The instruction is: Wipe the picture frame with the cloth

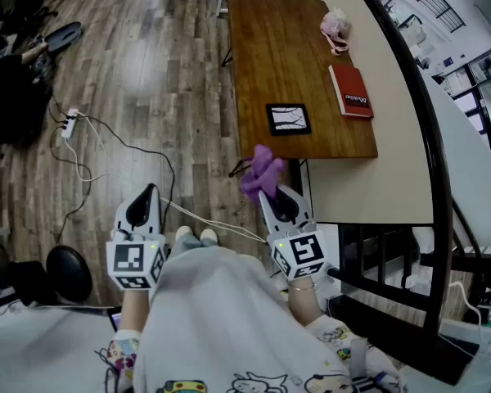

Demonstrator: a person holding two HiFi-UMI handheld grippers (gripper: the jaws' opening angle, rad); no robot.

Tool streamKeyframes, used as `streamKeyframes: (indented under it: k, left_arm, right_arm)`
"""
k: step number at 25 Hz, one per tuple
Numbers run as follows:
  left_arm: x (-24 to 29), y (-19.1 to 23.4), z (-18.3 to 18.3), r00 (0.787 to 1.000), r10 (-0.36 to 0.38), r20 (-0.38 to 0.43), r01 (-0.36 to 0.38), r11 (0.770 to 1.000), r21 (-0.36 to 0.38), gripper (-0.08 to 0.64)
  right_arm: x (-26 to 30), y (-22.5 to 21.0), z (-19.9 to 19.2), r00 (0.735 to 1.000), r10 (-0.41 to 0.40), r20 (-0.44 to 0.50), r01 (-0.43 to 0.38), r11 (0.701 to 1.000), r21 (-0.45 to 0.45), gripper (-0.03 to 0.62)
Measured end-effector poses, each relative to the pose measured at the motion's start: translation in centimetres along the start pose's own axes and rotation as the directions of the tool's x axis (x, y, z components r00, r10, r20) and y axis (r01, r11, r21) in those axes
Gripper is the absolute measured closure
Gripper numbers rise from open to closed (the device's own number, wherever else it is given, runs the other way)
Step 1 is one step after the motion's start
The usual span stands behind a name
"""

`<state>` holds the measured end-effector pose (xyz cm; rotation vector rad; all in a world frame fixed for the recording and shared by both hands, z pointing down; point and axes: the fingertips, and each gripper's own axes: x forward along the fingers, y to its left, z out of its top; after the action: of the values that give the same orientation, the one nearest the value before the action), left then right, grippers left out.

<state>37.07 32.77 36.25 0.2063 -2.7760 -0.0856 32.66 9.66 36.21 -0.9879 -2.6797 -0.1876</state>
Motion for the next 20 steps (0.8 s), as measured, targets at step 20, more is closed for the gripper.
streamKeyframes:
  k: [20]
  left_arm:
    - [1.5,0.9,0.9,1.0,0.026,0.015,-0.025,0.998,-0.053,0.374]
  right_arm:
    - [2.6,-0.6,0.9,0.998,0.059,0.031,-0.061,0.997,0.051,0.526]
